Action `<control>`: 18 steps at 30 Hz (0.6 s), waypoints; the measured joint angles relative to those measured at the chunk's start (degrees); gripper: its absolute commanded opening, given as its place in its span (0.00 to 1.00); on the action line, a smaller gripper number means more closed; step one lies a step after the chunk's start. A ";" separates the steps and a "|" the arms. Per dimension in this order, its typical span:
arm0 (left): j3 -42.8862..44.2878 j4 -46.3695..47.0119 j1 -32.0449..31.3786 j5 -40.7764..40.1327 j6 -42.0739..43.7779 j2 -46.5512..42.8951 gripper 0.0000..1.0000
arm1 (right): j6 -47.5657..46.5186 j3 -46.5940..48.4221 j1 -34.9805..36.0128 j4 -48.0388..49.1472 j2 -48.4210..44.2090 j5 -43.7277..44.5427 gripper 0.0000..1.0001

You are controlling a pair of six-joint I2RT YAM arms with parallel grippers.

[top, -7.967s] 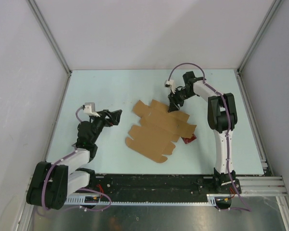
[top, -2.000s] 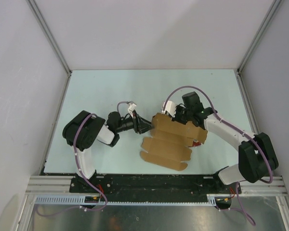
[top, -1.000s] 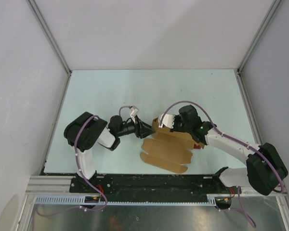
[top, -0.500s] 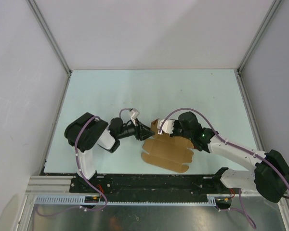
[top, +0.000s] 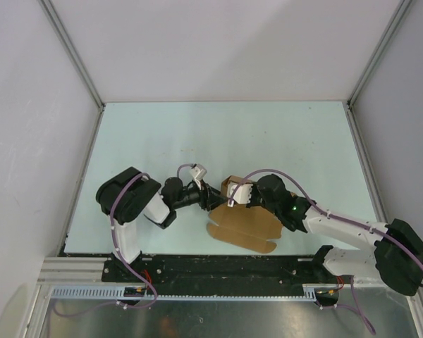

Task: Fold the paper box

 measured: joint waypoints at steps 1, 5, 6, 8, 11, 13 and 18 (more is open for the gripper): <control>-0.44 0.00 -0.35 -0.72 0.26 -0.13 0.57 | -0.02 -0.26 0.33 0.20 -0.22 0.33 0.00; -1.97 -0.02 -1.55 -3.74 1.44 -0.90 0.57 | -0.04 -1.29 1.68 0.70 -1.42 1.51 0.00; -2.21 0.00 -1.79 -4.35 1.66 -1.11 0.57 | -0.07 -1.49 1.92 0.85 -1.60 1.70 0.00; -2.82 -0.02 -2.51 -6.01 2.23 -1.81 0.57 | -0.22 -2.03 2.62 1.44 -1.99 2.62 0.00; -3.48 -0.02 -3.41 -8.24 3.04 -2.80 0.57 | -0.46 -2.64 3.72 2.10 -2.05 4.00 0.00; -3.89 -0.02 -3.91 -9.55 3.34 -3.61 0.57 | -0.87 -3.19 4.68 2.67 -2.05 5.09 0.00; -4.07 -0.02 -5.05 -11.63 4.26 -4.39 0.57 | -1.86 -4.50 6.99 5.01 -1.53 8.72 0.01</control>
